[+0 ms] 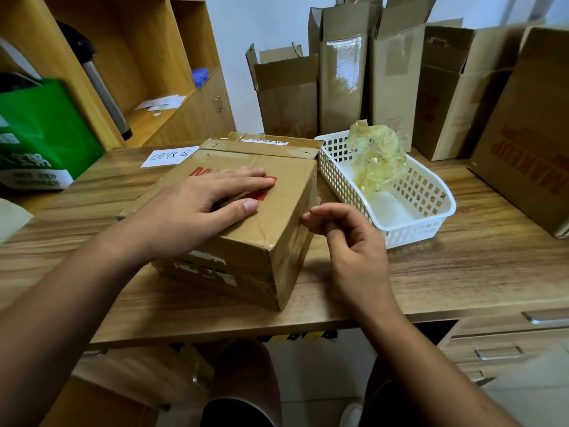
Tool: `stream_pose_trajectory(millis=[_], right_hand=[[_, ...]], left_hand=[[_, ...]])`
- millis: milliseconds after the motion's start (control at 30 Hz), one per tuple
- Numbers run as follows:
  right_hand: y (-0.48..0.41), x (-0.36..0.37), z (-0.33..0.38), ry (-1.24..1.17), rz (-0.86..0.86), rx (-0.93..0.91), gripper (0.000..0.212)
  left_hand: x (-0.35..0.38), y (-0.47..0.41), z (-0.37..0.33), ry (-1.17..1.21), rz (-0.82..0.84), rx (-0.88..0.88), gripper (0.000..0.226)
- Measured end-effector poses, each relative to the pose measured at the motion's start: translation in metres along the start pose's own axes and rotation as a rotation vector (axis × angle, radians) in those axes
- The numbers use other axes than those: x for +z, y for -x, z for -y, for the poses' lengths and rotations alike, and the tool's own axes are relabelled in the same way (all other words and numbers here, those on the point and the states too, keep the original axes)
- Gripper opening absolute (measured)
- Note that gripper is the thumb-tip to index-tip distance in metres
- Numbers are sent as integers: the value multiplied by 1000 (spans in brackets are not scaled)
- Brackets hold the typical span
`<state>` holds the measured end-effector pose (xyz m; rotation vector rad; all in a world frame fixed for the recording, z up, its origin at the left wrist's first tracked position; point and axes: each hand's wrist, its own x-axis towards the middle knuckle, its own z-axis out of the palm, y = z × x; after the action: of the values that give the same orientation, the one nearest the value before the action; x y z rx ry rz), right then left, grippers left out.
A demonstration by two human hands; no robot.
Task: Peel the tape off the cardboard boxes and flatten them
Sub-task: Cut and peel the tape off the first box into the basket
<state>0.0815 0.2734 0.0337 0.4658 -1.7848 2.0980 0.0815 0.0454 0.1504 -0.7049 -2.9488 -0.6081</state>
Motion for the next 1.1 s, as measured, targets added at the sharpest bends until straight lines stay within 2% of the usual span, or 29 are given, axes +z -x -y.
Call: stream_pose_trajectory(millis=[67,600,900,1100], right_hand=[[-1,1,1,20,4,-14,34],[4,0,-2,160,30,-67,34],[1,1,0,70,-1,-43,29],[3,0,-2,112,15,-50,33]], left_hand=[[0,0,0,-4,2,0,53],[1,-1,2,-2,-8,5,52],[1,-1,2,-24,-14,12,53],[3,-2,2,-36,-28,15,53]])
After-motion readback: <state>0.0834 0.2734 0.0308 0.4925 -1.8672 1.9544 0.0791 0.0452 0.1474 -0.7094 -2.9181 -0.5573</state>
